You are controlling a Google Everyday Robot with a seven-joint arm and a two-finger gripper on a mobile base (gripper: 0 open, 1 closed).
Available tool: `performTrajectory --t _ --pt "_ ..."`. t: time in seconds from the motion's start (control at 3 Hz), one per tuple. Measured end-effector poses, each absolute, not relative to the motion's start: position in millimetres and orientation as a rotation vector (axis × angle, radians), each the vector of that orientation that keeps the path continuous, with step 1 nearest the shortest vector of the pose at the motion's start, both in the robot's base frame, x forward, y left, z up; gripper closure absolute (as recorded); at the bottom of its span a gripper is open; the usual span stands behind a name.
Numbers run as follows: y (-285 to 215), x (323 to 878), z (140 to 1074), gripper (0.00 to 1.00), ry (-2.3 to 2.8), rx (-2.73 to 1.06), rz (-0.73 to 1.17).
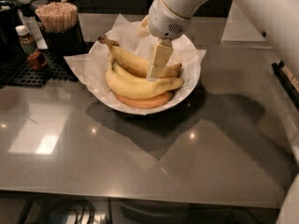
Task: Pick banana from white bowl
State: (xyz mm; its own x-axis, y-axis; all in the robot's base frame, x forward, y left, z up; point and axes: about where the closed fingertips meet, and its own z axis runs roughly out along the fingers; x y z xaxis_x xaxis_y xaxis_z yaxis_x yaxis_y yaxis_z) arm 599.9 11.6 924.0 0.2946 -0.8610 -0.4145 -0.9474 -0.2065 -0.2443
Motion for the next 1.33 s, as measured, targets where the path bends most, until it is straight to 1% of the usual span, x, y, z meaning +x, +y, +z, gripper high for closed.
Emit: performTrajectory --t 0.33,0.67,1.0,1.33 --pt "22.4 608.3 918.1 0.07 1.611 -2.150 0.289" --pt "23.3 608.5 918.1 0.05 1.609 -2.151 0.290" --pt "23.4 609.5 916.9 0.10 1.612 -2.148 0.287" --pt "18.4 612.8 912.9 0.10 1.625 -2.125 0.270"
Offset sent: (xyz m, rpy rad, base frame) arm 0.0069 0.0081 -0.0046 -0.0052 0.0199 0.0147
